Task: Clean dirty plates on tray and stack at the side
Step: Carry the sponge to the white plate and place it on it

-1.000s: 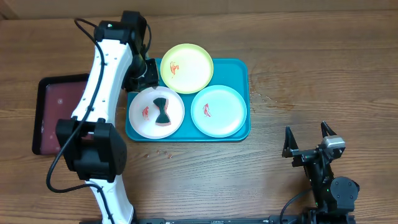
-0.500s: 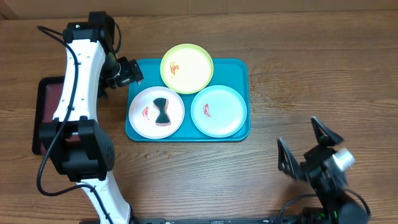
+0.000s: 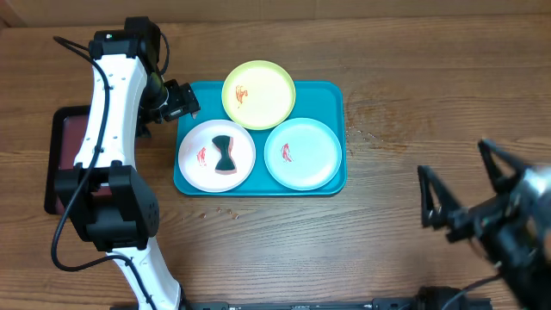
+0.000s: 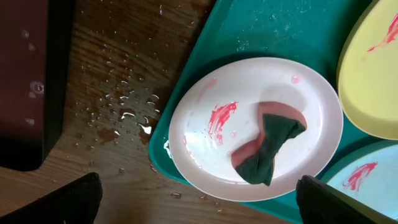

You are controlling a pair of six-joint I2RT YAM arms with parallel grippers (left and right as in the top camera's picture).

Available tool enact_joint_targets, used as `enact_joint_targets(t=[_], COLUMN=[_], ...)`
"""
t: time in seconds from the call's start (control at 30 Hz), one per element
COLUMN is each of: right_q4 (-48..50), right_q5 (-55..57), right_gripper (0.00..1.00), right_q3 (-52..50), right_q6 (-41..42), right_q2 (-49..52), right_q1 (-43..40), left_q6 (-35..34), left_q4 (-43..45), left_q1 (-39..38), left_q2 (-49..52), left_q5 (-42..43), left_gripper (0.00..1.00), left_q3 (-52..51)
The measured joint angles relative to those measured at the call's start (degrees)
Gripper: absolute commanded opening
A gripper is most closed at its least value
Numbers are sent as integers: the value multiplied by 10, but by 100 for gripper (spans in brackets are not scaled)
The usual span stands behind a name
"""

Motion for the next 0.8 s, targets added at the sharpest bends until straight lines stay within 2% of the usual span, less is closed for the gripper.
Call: enact_joint_targets(t=[0.13,0.17,0.2,0.23,0.33,0.43,0.6,0.7,0.73,0.8], right_q4=[-92,-80,-58,-38,-11,-72,-208,-230,-219,-188], right_q5=[-105,-136,-172,-197,-238,-194,-33,43,63,91], right_gripper=[100,99,91,87,86,86,86,90,88,78], right_q3=[142,154,166,172,181,194,262,301,306,310], right_q6=[15,24,38,52,103,132,152,159,160,162], right_q2=[145,171,200,222,285,340,467,563,593,643], right_q1=[0,0,0,0,17,68,213,285,304,332], left_q6=[0,0,0,0,0,0,0,0,0,0], left_q4=[-3,-3,-3,-3,-5,-7,-7,-7,-7,-8], left_q1=[0,0,0,0,0,0,0,0,0,0], left_q2=[0,0,0,0,0,0,0,0,0,0], left_q5=[2,2,2,2,2,2,6,9,9,9], left_gripper=[100,100,100,100,100,100,100,100,100,100], left_q3=[0,0,0,0,0,0,0,0,0,0])
